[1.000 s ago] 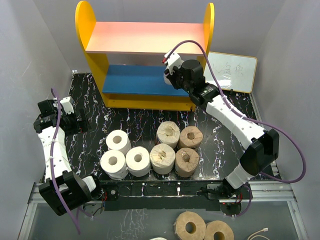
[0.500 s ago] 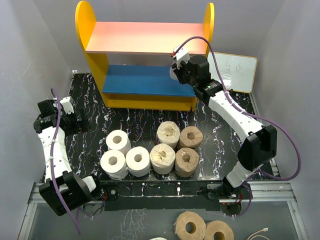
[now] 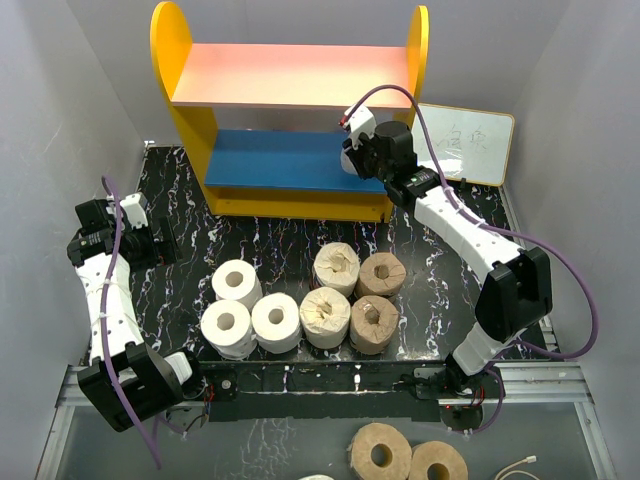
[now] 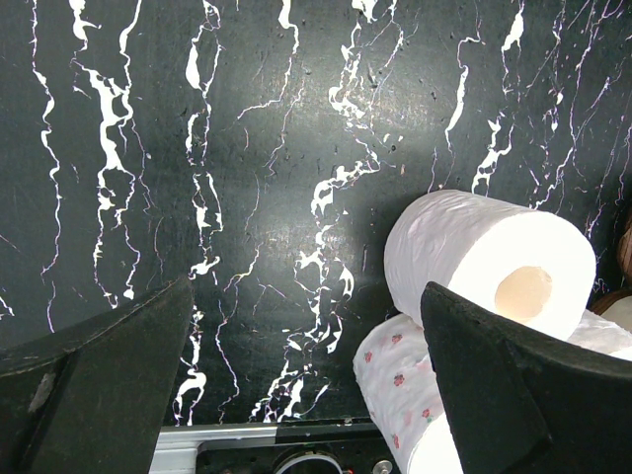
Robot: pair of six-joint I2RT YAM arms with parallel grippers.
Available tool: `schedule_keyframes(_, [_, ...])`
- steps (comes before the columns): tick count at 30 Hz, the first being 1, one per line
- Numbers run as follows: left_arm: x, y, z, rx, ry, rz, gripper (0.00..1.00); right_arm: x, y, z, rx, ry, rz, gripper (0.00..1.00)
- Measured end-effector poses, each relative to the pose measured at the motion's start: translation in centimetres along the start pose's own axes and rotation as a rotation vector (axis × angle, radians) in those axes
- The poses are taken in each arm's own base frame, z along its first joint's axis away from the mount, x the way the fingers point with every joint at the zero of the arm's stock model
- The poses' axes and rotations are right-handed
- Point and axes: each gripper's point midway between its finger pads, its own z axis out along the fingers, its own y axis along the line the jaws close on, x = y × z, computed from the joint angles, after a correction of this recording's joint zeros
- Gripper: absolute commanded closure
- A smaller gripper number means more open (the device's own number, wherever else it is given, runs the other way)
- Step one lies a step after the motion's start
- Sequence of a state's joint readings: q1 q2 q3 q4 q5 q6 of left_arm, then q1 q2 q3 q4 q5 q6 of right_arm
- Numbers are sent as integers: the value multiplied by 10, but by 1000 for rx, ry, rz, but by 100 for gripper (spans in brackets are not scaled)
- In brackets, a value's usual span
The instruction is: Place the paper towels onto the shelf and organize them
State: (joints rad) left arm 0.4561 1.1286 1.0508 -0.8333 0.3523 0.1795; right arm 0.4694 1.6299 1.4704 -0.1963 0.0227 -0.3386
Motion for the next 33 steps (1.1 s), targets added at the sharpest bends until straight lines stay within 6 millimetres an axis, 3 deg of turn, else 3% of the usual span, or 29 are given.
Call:
schedule_keyframes(3, [0,0,0,0,0,0,1,7,1,0,0,17,0,88])
schedule_keyframes(10, [0,0,0,0,1,0,1,7,-3,0,24,17,0,66])
schedule_keyframes(16, [0,0,1,0,3,-2,1,1,-10,1,61,-3,7,65])
schedule_keyframes(33, [0,1,2,0,3,-1,1,6,-4,-1,30,31,38,66])
